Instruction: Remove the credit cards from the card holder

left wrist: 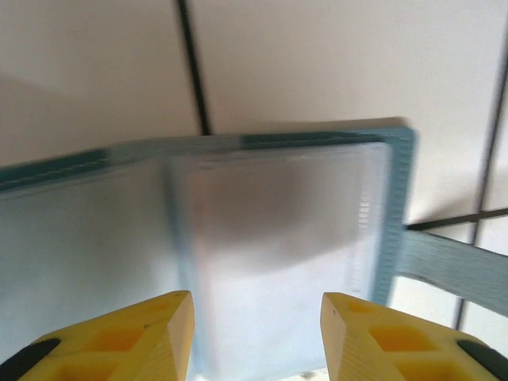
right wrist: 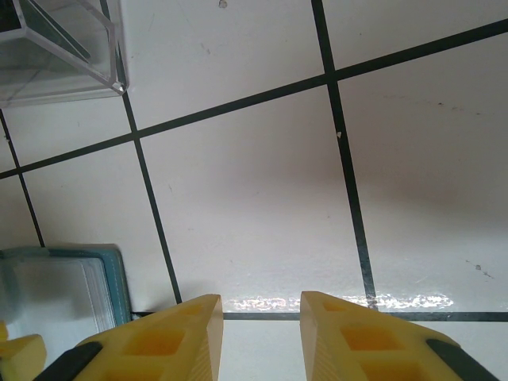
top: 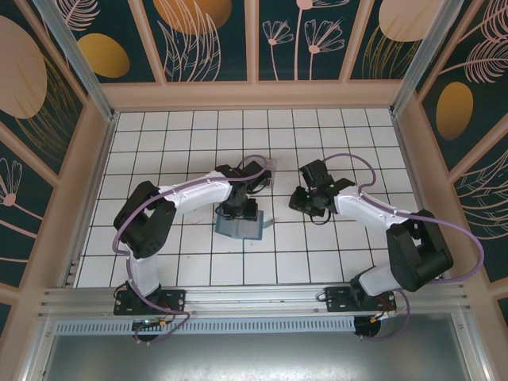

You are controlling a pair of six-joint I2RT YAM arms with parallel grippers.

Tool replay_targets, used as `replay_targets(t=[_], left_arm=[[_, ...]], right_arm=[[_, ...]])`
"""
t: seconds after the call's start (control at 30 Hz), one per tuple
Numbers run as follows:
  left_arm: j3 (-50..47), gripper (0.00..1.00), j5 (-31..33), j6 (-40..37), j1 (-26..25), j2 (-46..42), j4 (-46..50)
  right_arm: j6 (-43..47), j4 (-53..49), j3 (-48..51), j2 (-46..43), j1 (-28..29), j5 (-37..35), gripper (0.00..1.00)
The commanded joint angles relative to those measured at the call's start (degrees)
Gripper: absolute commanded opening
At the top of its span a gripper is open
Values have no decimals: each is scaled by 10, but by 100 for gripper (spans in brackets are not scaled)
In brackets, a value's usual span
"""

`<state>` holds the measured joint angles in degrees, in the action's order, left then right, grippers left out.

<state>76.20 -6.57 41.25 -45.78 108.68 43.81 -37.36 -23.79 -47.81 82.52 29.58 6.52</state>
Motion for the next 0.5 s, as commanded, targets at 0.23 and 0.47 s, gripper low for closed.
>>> replay_targets(t=[0.23, 0.47], left_arm=[[-34, 47, -143, 19, -1, -6, -88], [-46, 47, -135, 13, -2, 13, -90]], right_arm=[[9, -14, -7, -16, -5, -3, 32], [10, -14, -5, -15, -5, -4, 32]])
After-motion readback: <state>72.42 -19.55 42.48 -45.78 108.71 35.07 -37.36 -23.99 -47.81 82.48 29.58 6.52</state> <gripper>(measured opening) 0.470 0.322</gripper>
